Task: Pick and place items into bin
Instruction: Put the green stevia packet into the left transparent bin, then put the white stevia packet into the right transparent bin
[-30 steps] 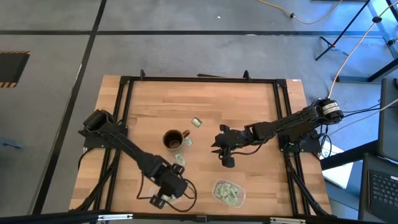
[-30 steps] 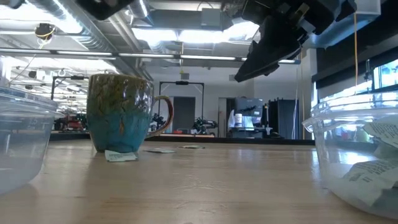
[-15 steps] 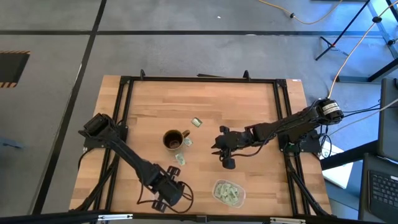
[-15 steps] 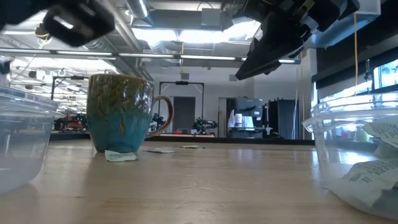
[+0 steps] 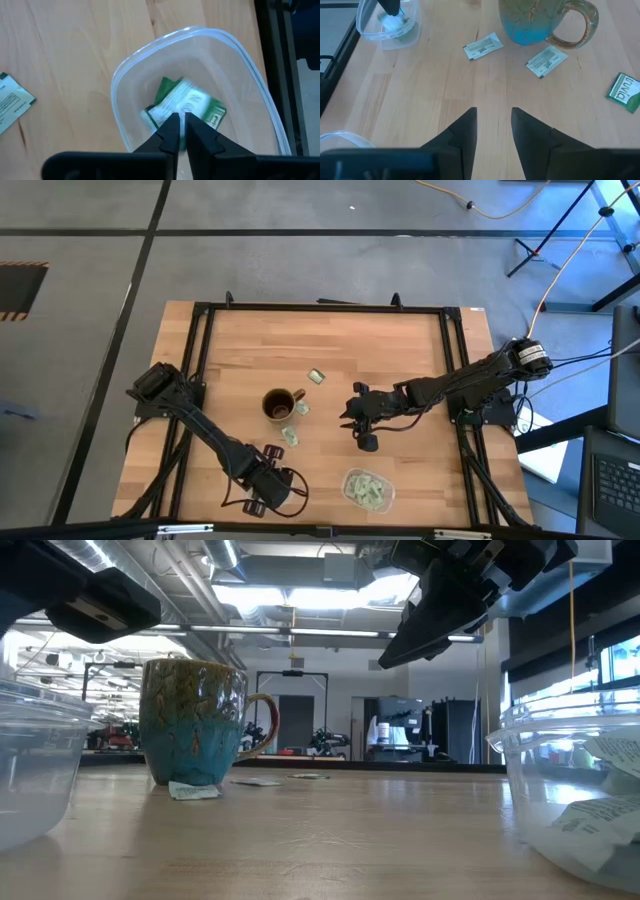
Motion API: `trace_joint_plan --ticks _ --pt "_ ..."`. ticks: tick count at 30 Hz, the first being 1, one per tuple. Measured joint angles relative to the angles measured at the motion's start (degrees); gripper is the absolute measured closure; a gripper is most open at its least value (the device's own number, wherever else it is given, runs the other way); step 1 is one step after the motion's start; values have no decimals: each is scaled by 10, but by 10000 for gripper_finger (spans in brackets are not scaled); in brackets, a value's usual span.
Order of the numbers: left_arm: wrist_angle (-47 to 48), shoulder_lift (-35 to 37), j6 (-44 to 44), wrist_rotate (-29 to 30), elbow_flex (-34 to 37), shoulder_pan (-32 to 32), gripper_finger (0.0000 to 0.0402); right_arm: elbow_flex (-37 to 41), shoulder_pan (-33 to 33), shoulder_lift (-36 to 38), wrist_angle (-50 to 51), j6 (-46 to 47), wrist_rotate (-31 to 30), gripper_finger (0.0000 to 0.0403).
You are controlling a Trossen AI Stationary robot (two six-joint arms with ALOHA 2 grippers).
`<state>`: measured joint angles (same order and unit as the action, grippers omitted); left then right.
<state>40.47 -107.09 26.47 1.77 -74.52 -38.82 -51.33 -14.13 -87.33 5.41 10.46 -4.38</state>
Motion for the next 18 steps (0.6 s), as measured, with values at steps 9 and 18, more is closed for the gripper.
trace_joint_plan --ticks 9,18 --pt "17 10 19 -79 0 22 334 0 0 0 -8 11 0 279" --pt "34 120 -31 45 1 12 340 0 0 -1 -103 -20 0 279"
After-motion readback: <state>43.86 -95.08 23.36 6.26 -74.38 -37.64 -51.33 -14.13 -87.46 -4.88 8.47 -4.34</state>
